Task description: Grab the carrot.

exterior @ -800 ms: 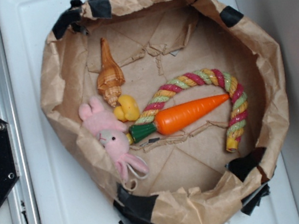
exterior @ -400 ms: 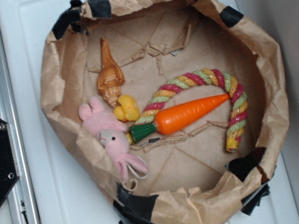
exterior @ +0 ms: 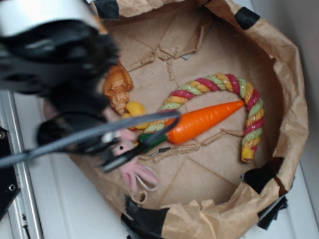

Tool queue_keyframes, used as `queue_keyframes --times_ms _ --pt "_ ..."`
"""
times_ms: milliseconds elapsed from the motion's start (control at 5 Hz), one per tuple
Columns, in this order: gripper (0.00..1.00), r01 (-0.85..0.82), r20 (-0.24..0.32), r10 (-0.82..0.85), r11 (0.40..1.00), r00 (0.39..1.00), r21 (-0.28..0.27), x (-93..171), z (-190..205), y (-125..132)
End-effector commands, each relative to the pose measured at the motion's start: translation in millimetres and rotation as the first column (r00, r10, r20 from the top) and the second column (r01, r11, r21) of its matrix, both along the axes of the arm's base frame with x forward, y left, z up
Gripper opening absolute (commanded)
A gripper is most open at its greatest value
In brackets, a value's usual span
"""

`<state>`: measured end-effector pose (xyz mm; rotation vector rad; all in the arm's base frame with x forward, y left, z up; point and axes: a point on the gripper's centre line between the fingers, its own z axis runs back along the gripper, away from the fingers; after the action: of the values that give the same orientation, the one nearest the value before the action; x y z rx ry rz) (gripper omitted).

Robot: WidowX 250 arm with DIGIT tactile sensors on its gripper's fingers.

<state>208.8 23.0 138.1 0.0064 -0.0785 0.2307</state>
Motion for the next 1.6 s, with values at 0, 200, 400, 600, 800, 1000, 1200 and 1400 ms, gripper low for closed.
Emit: queue_keyframes --times_ms 0,200,400,600,800,1000,1200,1400 --pt "1.00 0.057 -0.019 -0.058 0.995 0.998 -0.077 47.1 -53.7 -7.5" --pt "1.00 0.077 -0.063 -0.086 0.988 0.994 -0.133 51.4 -73.6 -21.6" --pt "1.00 0.112 -0.053 -0.117 0.989 0.992 -0.093 63.8 -91.2 -38.3" --pt "1.00 0.160 -0.049 -0.165 0.983 0.985 -0.088 69.8 -95.9 -51.0" --pt "1.00 0.184 -0.029 -0.188 0.978 0.982 -0.103 82.1 -82.4 -68.8" --pt "1.00 0.174 -0.031 -0.178 0.980 0.984 -0.091 89.4 -81.1 -68.3" --pt "0.49 0.173 -0.037 -0.176 0.982 0.984 -0.072 93.3 -87.1 -63.0" --pt "0.00 0.156 -0.089 -0.160 0.987 0.983 -0.046 90.1 -109.3 -51.8"
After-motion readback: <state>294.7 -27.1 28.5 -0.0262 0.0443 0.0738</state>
